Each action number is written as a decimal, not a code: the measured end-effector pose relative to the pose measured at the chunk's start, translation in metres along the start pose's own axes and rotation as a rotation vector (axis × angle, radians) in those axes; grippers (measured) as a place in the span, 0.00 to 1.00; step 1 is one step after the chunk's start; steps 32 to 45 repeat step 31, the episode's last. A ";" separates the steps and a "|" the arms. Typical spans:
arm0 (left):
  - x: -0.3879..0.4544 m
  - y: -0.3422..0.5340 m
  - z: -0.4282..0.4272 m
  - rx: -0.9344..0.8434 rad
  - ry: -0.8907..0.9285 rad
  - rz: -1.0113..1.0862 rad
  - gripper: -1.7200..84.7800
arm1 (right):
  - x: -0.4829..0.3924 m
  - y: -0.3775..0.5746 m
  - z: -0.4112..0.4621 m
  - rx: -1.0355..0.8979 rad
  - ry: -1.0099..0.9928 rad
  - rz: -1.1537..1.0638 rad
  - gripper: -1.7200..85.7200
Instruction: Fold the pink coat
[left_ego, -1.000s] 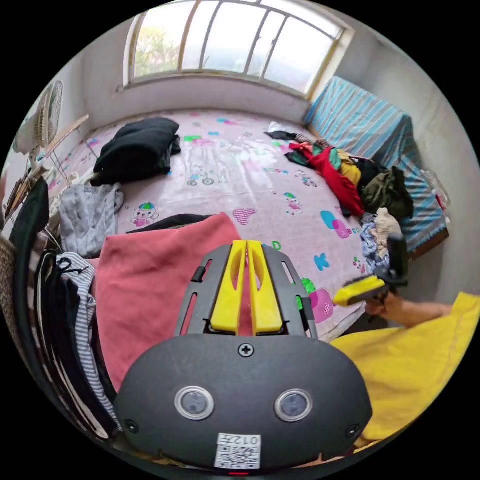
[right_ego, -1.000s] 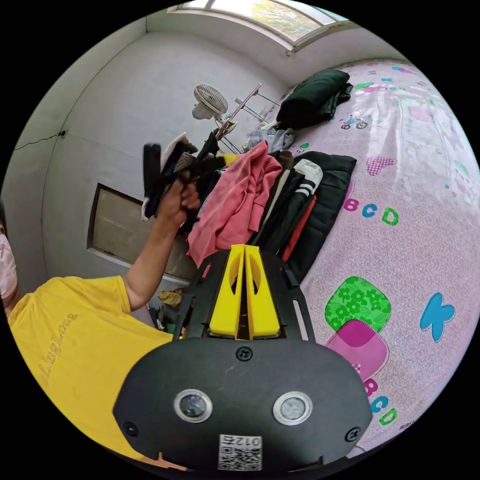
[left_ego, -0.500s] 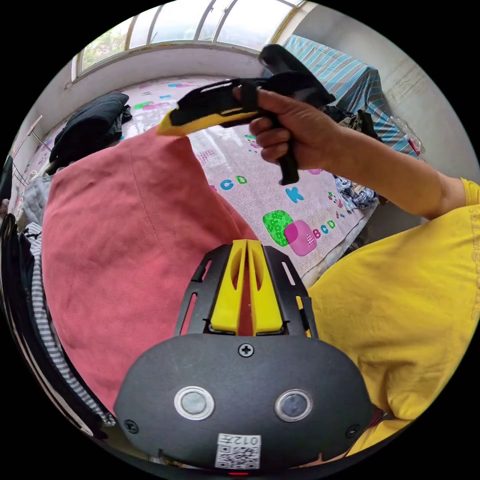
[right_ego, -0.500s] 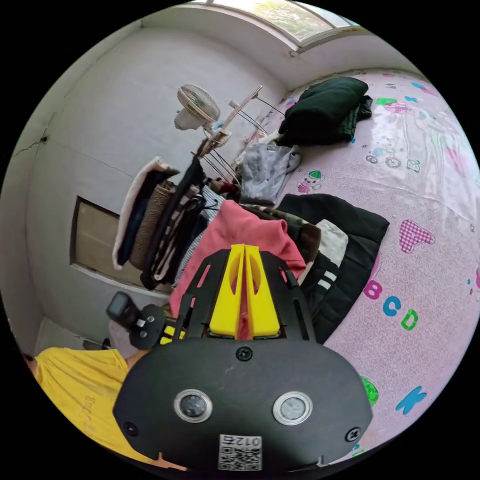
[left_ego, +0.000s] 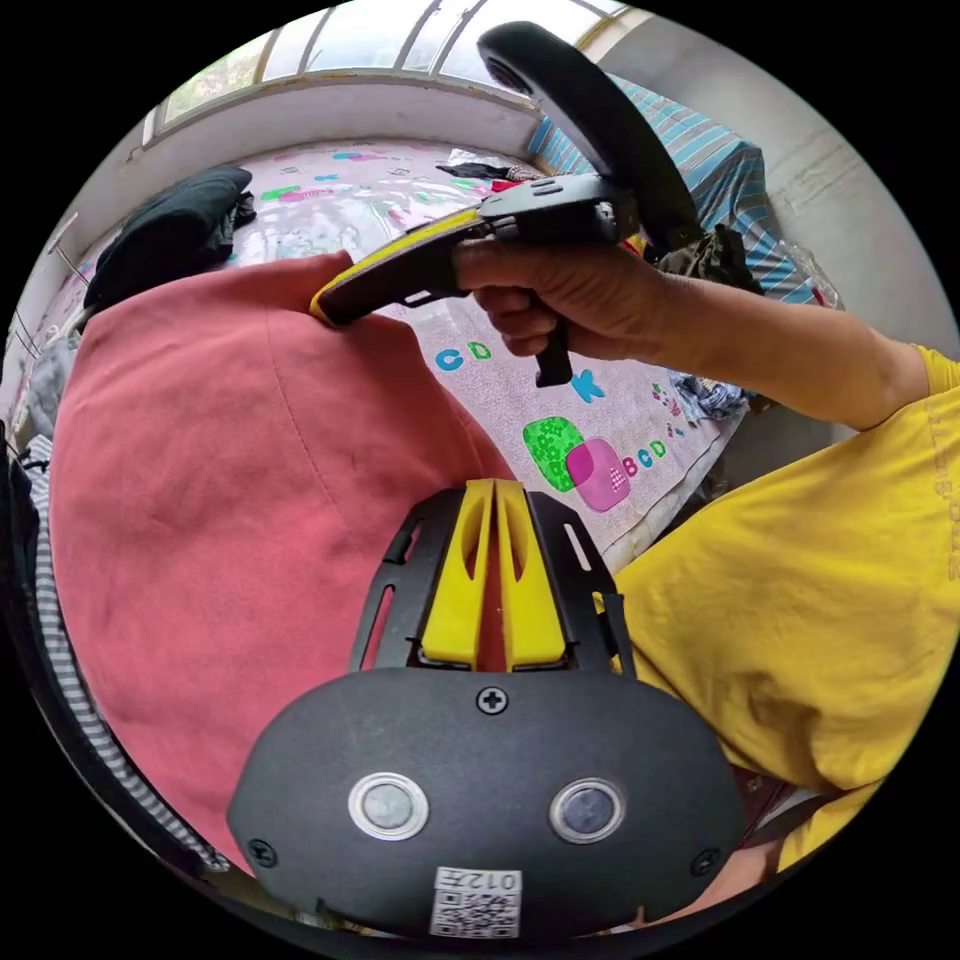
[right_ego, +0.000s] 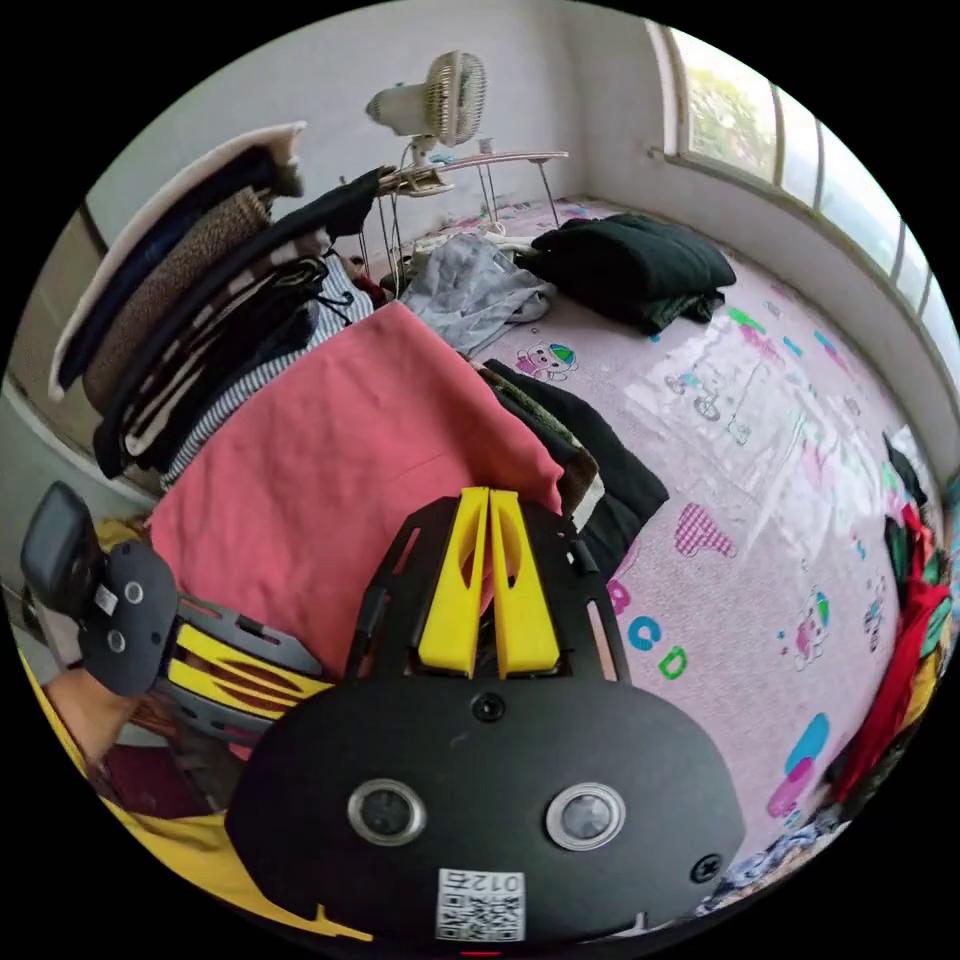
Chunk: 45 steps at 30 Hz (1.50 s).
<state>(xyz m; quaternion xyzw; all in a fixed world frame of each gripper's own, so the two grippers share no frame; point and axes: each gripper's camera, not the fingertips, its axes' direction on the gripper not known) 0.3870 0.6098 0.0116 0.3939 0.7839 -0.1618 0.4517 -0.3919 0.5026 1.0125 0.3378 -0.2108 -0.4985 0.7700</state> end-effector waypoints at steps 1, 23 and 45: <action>0.010 -0.007 0.002 -0.007 -0.040 0.009 0.02 | 0.007 0.001 -0.011 0.005 -0.060 0.047 0.03; 0.316 -0.345 0.195 0.258 0.522 -0.167 0.03 | 0.418 0.370 -0.446 0.209 0.409 0.690 0.11; 0.375 -0.506 0.282 0.061 0.481 -0.272 0.07 | 0.531 0.419 -0.512 0.150 0.271 0.944 0.11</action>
